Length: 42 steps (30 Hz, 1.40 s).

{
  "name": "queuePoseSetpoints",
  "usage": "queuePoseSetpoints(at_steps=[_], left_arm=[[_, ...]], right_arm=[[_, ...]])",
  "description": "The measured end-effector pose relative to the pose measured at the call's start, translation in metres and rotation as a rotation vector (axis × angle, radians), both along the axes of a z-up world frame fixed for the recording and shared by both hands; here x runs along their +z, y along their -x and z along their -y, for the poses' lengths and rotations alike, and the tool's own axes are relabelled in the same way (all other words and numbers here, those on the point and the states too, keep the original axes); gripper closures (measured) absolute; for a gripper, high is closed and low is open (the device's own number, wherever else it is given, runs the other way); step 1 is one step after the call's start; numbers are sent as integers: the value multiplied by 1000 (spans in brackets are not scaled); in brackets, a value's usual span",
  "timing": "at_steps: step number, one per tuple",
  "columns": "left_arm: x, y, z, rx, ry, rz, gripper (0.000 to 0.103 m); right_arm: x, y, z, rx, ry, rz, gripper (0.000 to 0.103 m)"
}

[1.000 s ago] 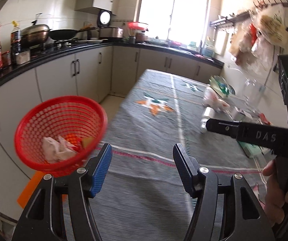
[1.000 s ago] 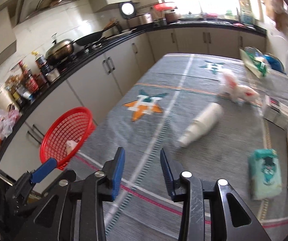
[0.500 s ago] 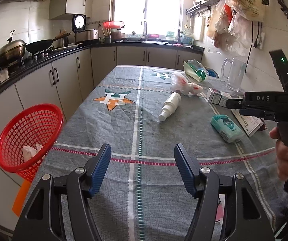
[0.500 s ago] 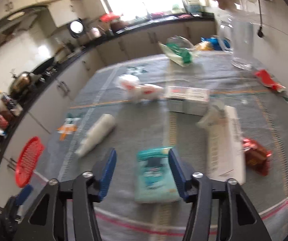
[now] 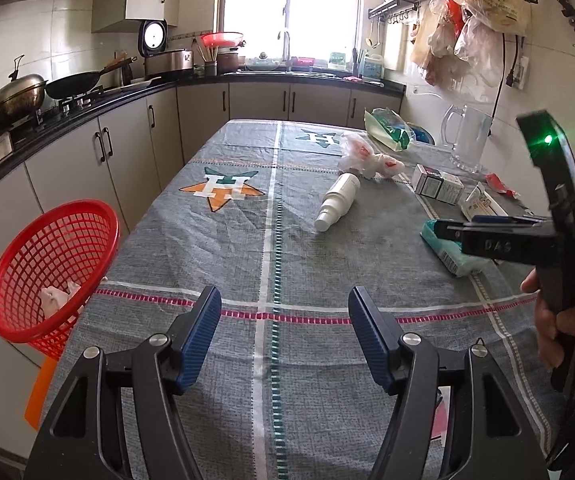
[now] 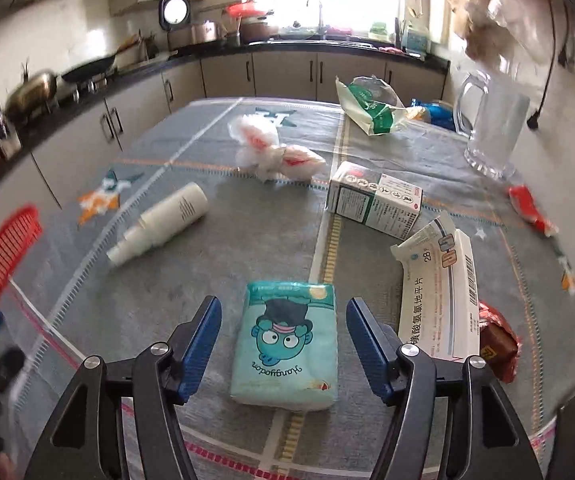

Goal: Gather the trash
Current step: 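Grasp the teal cartoon-printed pack with the right gripper while the left grasps the white spray bottle, then lift the teal pack and white spray bottle off the table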

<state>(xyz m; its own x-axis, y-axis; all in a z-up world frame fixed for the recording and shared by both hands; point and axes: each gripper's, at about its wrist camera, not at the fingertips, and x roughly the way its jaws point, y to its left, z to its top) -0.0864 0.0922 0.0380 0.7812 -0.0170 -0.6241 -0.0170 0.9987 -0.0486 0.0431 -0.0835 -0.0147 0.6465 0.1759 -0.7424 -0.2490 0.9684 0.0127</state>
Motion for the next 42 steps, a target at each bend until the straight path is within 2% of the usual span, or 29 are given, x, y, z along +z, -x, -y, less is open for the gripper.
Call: queuePoseSetpoints(at_steps=[4, 5, 6, 8, 10, 15, 18, 20, 23, 27, 31, 34, 37, 39, 42], left_arm=[[0, -2, 0, 2, -2, -12, 38], [0, -3, 0, 1, -1, -16, 38], [0, -4, 0, -2, 4, -20, 38], [4, -11, 0, -9, 20, -35, 38], [10, -17, 0, -21, 35, -43, 38], [30, -48, 10, -97, 29, -75, 38], [34, -82, 24, -150, 0, -114, 38], [29, -110, 34, -190, -15, -155, 38], [13, -147, 45, -190, -54, -213, 38], [-7, -177, 60, -224, -69, -269, 47], [-21, -197, 69, -203, -86, -311, 70], [-25, -196, 69, -190, -82, -302, 72], [-23, -181, 63, -168, -41, -282, 72], [-21, -164, 58, -153, -7, -263, 73], [-11, -126, 52, -120, 22, -185, 74]], right_arm=[[-14, -8, 5, 12, -13, -62, 35], [-17, -9, 7, 11, -26, -80, 43], [-19, -9, 9, 18, -35, -87, 44], [-19, -6, 6, 33, -14, -77, 53], [-18, -3, 6, 43, -34, -69, 62], [1, 1, 23, 23, -174, -4, 62], [8, 1, 36, -13, -242, 14, 62], [10, 1, 41, -31, -265, 17, 62], [12, 0, 48, -50, -289, 23, 62], [12, 0, 52, -59, -302, 26, 62], [10, 0, 49, -36, -319, 7, 62], [11, 1, 49, -33, -315, 14, 62], [10, 1, 49, -32, -317, 10, 62], [10, 1, 48, -26, -313, 13, 62], [12, 4, 43, -6, -305, 28, 62]])
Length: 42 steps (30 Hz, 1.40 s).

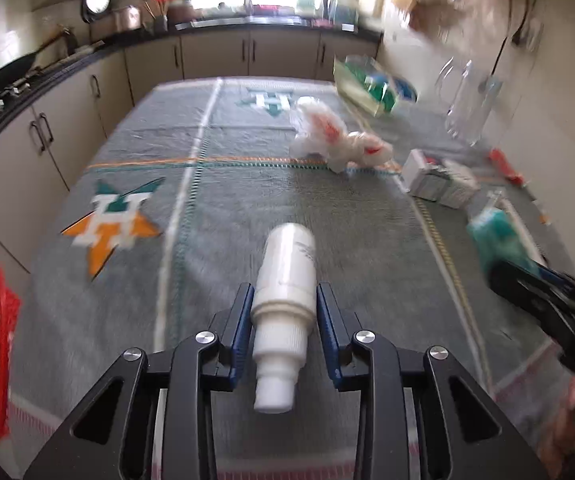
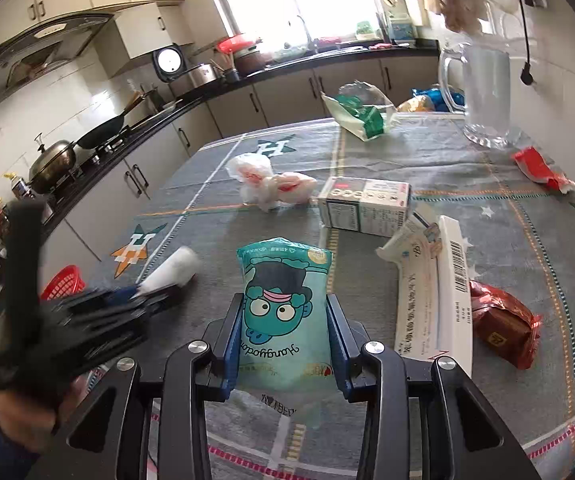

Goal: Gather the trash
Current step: 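Lift the teal pack and white spray bottle off the table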

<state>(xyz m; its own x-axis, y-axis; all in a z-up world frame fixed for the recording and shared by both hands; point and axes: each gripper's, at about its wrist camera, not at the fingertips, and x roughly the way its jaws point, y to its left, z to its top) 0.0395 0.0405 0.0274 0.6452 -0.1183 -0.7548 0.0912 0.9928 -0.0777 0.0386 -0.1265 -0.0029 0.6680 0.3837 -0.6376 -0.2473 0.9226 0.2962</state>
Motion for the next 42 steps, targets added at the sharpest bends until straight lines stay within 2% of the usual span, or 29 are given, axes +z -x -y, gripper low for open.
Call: queuePoseSetpoints(at_steps=[4, 7, 15, 22, 27, 31, 36, 42], left_arm=[[7, 42, -3, 40, 8, 96, 74], [6, 49, -7, 48, 40, 108, 74], [-5, 41, -18, 47, 134, 53, 74], [-14, 32, -12, 49, 82, -25, 74], [-15, 27, -7, 47, 61, -27, 74], [-11, 34, -13, 57, 111, 24, 74], [2, 47, -25, 111, 152, 136, 74], [14, 56, -27, 170, 97, 228, 74]], right_arm=[[0, 4, -10, 25, 30, 20, 62], [-2, 6, -19, 44, 63, 28, 62], [-8, 3, -24, 50, 92, 15, 62], [-10, 3, -28, 56, 104, 12, 62], [-9, 4, -28, 62, 98, 8, 62], [-9, 4, -27, 62, 95, 12, 62], [-6, 7, -28, 69, 87, 29, 62], [-1, 15, -30, 80, 81, 69, 62]])
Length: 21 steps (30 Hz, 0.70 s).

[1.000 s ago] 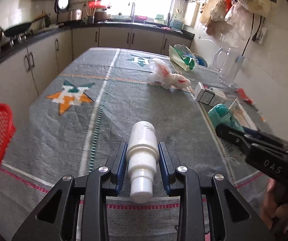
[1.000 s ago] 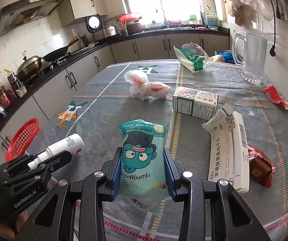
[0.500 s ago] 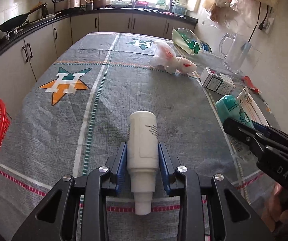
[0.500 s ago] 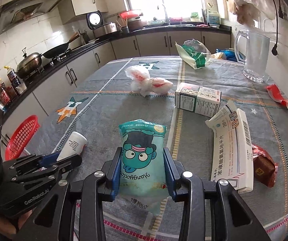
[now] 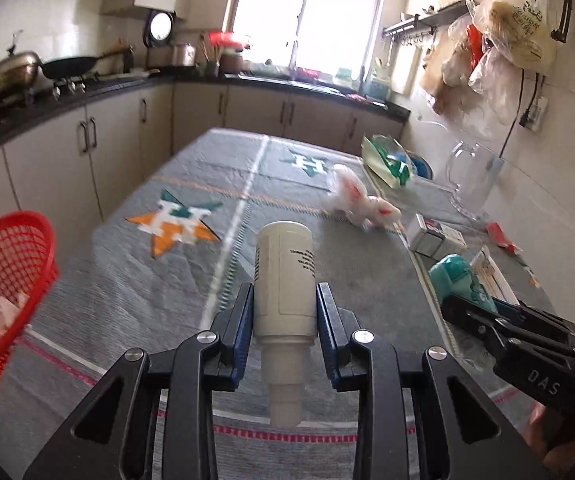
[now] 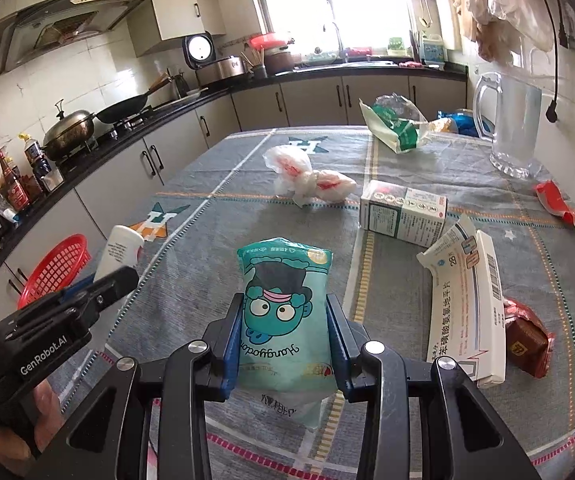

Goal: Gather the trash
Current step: 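Lift the teal pack and white spray bottle off the table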

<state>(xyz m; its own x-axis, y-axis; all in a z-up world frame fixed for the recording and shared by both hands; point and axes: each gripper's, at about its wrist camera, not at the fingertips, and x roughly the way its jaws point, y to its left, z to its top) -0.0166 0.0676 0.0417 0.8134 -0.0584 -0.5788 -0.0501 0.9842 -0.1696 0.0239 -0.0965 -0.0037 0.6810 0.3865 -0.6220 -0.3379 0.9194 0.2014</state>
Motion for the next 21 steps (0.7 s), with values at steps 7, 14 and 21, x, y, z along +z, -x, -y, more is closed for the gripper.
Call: queuePoseSetpoints(at_steps=[7, 14, 21], left_arm=[[4, 4, 3, 5, -30, 34, 74], [5, 6, 4, 7, -37, 38, 74], [6, 7, 4, 7, -43, 45, 74]], right_arm=[[5, 7, -6, 17, 14, 48, 62], [6, 8, -9, 24, 24, 66, 62], [5, 9, -10, 28, 31, 63, 62]])
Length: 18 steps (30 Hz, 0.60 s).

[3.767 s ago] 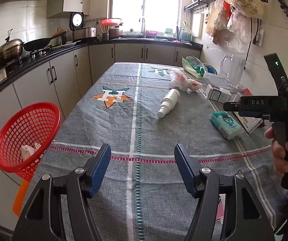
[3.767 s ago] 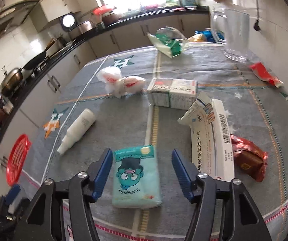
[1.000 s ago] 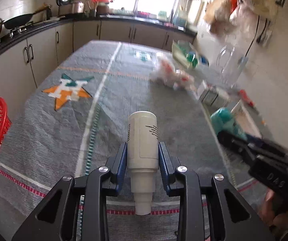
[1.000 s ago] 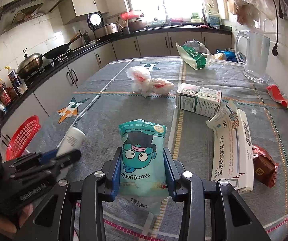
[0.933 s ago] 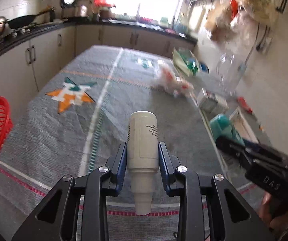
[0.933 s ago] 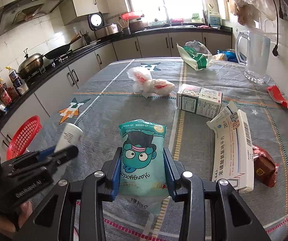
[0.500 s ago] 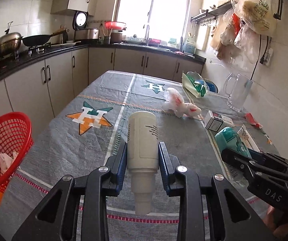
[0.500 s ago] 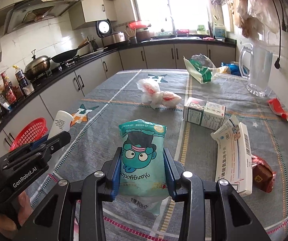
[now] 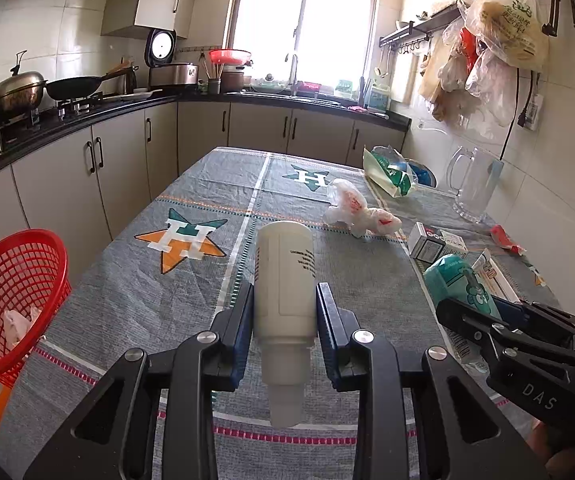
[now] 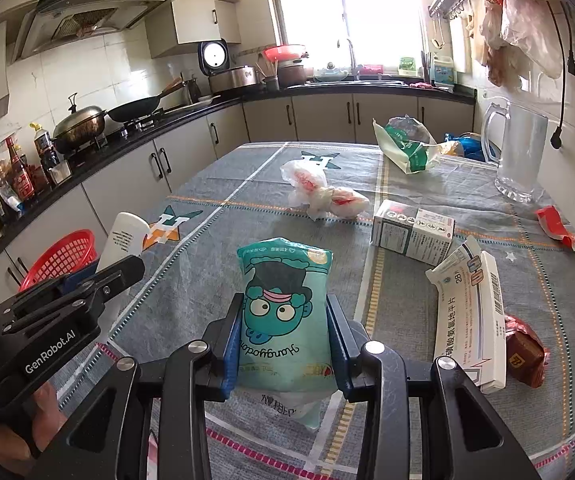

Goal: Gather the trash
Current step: 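Carry the teal pack and white spray bottle over the red basket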

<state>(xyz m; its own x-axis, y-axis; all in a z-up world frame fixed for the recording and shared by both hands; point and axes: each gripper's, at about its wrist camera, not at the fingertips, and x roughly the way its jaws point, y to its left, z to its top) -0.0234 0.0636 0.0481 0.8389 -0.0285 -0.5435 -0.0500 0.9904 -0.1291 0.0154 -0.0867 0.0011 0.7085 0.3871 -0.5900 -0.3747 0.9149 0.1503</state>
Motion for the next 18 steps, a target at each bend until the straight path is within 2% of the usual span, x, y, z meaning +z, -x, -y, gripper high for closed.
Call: queuePoseSetpoints(at_steps=[18], left_arm=[[1, 1, -2, 6, -1, 2, 74]], right_arm=[[0, 1, -2, 5, 8, 4, 62]])
